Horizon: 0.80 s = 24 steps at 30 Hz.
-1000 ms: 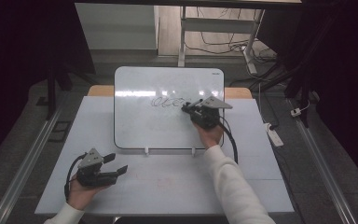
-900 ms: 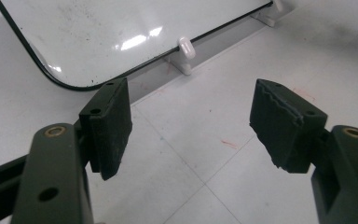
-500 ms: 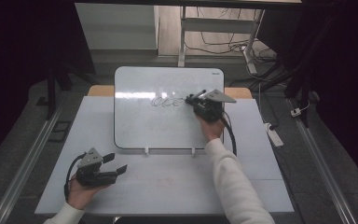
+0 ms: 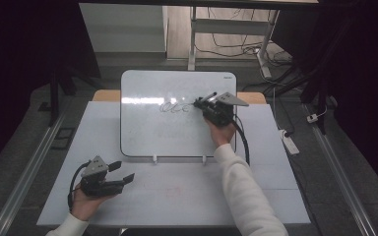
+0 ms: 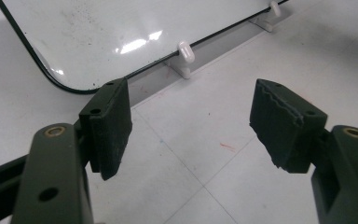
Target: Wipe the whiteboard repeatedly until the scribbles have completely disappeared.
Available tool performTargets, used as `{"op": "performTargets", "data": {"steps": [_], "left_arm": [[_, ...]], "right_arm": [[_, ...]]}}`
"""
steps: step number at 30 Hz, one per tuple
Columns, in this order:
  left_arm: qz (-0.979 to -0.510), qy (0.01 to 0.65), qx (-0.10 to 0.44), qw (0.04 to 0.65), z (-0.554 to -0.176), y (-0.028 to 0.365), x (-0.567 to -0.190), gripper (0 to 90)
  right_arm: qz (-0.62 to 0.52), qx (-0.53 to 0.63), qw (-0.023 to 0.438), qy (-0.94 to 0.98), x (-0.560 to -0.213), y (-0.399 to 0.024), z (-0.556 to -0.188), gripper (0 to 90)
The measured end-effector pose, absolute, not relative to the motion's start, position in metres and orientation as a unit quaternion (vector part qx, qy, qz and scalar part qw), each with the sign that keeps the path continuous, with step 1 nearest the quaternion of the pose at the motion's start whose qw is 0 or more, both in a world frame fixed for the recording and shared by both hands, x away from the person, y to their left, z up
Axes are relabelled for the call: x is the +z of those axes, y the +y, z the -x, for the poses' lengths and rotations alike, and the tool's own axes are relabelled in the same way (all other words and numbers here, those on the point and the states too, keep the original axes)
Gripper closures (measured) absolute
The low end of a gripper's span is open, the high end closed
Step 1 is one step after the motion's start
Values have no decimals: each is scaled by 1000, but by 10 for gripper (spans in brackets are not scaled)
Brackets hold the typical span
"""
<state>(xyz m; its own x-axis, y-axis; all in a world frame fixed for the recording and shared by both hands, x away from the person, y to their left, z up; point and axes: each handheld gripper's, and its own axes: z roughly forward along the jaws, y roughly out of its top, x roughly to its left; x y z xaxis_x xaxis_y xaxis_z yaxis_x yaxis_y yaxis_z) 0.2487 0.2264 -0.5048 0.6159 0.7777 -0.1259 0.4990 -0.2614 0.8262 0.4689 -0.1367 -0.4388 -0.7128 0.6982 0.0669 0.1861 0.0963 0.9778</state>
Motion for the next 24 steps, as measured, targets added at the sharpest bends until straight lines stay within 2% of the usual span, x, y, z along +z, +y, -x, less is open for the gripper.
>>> {"op": "performTargets", "data": {"steps": [4,8,10,13,15,19,21,24], "left_arm": [[-779,411,155,447,-249,226,-506,302],[-778,410,158,450,-247,226,-504,302],[-778,410,157,450,-248,226,-504,302],[-779,411,156,447,-250,226,-505,302],[-778,412,156,447,-249,227,-506,302],[-777,410,159,450,-247,227,-504,302],[-777,410,159,450,-248,227,-504,302],[-778,411,156,449,-250,227,-505,302]], "right_arm": [[-261,571,213,749,-448,-113,-455,785],[-315,596,230,702,-436,-139,-473,785],[-321,600,229,696,-435,-137,-473,785],[-271,581,202,740,-446,-112,-460,785],[-251,566,214,756,-447,-104,-456,785],[-306,589,241,708,-432,-128,-474,785],[-311,590,241,705,-432,-127,-474,785],[-265,575,216,743,-443,-105,-461,785]]}}
